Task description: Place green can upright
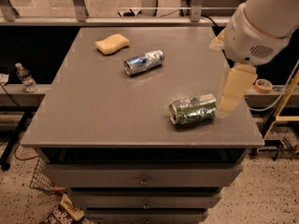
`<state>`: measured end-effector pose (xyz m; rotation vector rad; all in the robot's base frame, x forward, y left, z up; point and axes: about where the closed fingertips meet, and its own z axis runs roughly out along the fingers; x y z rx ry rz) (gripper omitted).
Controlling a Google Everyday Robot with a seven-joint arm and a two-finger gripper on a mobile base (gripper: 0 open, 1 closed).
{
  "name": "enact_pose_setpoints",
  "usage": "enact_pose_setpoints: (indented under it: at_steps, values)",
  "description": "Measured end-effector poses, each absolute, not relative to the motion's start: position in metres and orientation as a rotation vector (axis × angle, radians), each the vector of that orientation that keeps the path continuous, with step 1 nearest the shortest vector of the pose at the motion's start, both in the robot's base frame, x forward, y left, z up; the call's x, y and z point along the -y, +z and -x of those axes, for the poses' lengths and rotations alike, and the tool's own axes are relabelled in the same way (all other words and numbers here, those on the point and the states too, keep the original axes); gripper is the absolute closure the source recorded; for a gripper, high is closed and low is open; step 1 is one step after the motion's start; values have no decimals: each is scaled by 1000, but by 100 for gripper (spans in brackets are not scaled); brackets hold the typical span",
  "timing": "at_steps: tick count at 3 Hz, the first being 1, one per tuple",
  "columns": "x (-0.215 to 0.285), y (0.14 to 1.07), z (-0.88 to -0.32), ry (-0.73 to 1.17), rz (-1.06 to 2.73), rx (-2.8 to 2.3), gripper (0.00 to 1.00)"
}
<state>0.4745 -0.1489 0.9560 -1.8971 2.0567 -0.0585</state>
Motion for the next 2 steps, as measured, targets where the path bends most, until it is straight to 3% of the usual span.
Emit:
enact_pose_setpoints:
  at_steps: [2]
  values:
    - [101,902,-496,-8,2088,-2023,0]
